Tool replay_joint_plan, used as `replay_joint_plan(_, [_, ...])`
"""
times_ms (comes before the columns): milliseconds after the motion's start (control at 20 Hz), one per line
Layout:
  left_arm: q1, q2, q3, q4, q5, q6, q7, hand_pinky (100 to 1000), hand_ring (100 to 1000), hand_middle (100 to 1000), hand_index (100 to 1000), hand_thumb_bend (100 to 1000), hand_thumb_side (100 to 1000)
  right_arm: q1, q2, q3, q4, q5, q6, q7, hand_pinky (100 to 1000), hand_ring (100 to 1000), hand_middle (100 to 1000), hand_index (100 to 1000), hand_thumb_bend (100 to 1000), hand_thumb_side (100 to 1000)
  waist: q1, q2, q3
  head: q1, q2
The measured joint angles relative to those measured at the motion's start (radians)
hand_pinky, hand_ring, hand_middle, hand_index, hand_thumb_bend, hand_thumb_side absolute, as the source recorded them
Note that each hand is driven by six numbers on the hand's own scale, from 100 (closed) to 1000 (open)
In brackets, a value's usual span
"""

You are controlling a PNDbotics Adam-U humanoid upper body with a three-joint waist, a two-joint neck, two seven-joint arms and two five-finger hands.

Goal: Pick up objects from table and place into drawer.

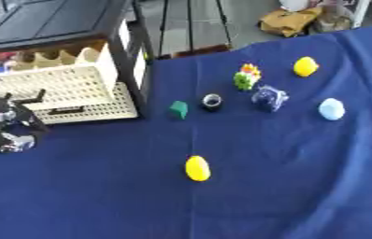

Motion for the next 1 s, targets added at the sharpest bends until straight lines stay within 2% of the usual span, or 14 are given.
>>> replay_joint_plan(350, [-0.023, -0.02, 0.026, 0.067, -0.036, 0.012, -0.001, 247, 424, 763, 876, 100, 1000, 0.015, 0.015, 0.005, 0.0, 0.017, 0.009, 0.004, 537, 747, 538, 696, 100, 959, 0.002, 0.01, -0.006, 0.008, -0.017])
replay_joint_plan(750, [-0.04, -0.021, 0.052, 0.104, -0.129, 0.021, -0.001, 248, 426, 752, 872, 100, 1000, 0.022, 0.031, 0.012, 0.0, 0.035, 0.022, 0.013, 540, 747, 532, 691, 100, 960, 0.011, 0.021, -0.012, 0.013, -0.026])
replay_joint_plan(1000, [-0.062, -0.034, 0.06, 0.115, -0.113, 0.024, -0.001, 218, 423, 717, 868, 100, 1000, 0.023, 0.05, 0.018, 0.0, 0.05, 0.038, 0.016, 542, 748, 529, 687, 100, 959, 0.013, 0.029, -0.016, 0.014, -0.035])
